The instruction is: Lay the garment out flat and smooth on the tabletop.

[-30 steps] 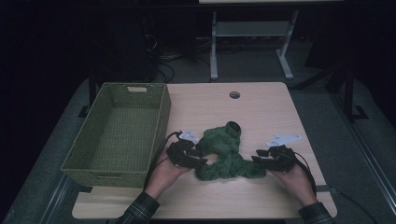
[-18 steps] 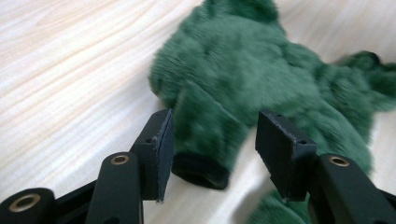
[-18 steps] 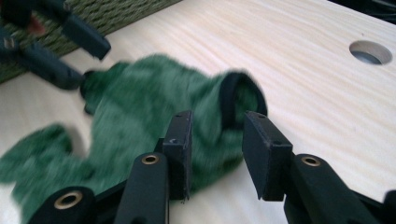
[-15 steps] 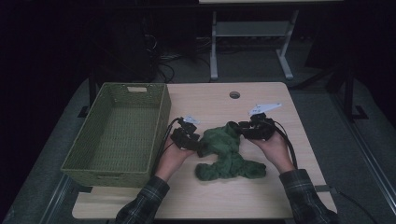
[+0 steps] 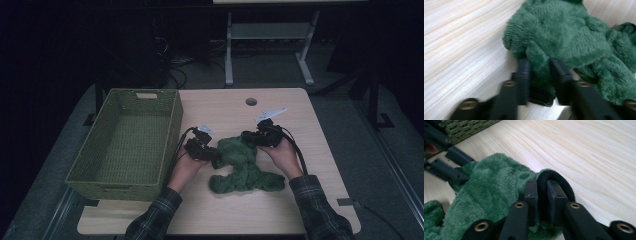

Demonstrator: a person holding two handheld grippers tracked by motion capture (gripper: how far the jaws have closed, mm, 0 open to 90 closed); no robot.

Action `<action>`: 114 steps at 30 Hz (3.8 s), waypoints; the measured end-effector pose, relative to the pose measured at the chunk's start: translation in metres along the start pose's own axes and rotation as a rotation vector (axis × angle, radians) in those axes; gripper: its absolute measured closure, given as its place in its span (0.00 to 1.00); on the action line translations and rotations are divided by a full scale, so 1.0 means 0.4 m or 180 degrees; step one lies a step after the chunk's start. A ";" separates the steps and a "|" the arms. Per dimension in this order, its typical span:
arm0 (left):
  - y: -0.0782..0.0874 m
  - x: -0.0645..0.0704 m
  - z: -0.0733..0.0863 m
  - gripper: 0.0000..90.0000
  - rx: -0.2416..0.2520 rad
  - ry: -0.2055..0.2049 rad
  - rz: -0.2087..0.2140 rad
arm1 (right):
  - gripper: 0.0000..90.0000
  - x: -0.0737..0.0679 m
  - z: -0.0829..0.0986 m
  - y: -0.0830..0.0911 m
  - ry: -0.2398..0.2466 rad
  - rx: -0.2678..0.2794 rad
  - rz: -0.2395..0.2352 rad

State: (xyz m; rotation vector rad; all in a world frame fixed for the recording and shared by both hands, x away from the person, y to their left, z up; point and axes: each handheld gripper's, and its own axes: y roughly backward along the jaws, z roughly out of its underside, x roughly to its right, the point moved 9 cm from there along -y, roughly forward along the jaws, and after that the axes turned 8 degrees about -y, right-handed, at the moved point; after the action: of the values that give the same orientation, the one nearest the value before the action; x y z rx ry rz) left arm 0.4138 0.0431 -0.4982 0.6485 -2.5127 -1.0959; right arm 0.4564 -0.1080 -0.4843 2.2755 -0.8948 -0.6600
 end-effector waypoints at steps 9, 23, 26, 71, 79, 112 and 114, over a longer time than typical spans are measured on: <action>0.033 0.001 -0.045 0.97 0.0189 -0.0071 -0.0057 | 0.90 -0.004 -0.020 0.055 0.0104 0.0206 0.0025; 0.097 0.103 -0.076 0.97 0.0375 -0.0625 -0.0031 | 0.88 -0.084 0.054 0.214 0.0348 0.0615 -0.0130; 0.083 0.135 -0.048 0.97 0.0251 -0.0732 0.0043 | 0.88 -0.100 0.113 0.217 0.0361 0.0568 -0.0154; 0.008 0.154 0.022 0.97 -0.0061 -0.0795 0.0218 | 0.71 -0.022 -0.062 0.029 0.0112 0.0038 -0.0159; 0.007 0.158 0.019 0.97 -0.0027 -0.0770 0.0208 | 0.73 0.003 -0.046 -0.082 0.0078 -0.0343 -0.0172; 0.016 0.126 -0.004 0.79 0.0095 -0.0713 -0.0049 | 0.98 0.080 -0.112 -0.062 0.0125 -0.0099 0.0236; 0.019 0.115 -0.006 0.68 0.0111 -0.0696 -0.0117 | 0.98 0.099 -0.131 -0.053 0.0097 -0.0003 0.0299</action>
State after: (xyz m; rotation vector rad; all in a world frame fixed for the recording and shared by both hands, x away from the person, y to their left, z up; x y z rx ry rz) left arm 0.3739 0.0221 -0.4858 0.6163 -2.7195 -1.1971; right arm 0.5238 -0.1060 -0.4712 2.2218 -0.9799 -0.5828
